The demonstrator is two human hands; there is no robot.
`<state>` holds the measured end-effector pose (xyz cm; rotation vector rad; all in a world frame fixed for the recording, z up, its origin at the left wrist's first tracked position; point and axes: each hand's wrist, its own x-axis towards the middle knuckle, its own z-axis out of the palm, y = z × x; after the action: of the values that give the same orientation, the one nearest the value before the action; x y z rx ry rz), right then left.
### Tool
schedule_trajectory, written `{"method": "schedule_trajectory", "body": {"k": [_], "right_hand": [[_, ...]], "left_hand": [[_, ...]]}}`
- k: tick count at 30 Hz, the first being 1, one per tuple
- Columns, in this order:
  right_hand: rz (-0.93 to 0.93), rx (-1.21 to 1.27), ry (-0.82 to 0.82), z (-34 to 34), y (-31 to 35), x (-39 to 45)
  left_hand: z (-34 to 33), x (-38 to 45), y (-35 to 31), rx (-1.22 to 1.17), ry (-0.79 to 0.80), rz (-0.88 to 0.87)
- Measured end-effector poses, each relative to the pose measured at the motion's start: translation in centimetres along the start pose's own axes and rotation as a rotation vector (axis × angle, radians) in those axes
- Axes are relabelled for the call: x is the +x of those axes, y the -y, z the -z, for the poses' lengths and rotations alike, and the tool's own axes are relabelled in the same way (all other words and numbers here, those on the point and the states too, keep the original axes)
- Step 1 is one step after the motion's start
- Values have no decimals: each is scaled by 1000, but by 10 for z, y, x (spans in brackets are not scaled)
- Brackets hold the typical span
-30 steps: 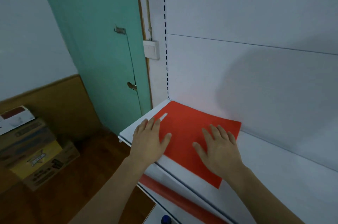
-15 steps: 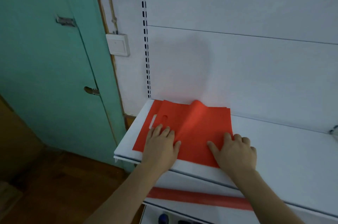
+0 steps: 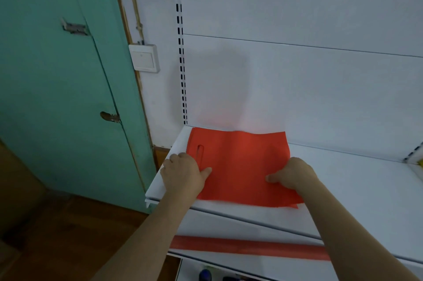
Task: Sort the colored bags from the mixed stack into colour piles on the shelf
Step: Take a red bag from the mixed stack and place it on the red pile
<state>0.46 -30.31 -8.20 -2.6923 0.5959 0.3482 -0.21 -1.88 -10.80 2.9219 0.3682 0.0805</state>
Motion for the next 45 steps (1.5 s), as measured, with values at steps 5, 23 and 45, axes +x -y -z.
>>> {"method": "schedule_trajectory", "body": {"k": [5, 23, 45], "right_hand": [[60, 193, -82, -12, -4, 2], [302, 936, -634, -5, -56, -60], [270, 638, -1076, 15, -178, -120]], "left_hand": [[1, 9, -1, -173, 93, -30], [21, 7, -13, -1173, -40, -304], [24, -60, -100, -1013, -372, -513]]}}
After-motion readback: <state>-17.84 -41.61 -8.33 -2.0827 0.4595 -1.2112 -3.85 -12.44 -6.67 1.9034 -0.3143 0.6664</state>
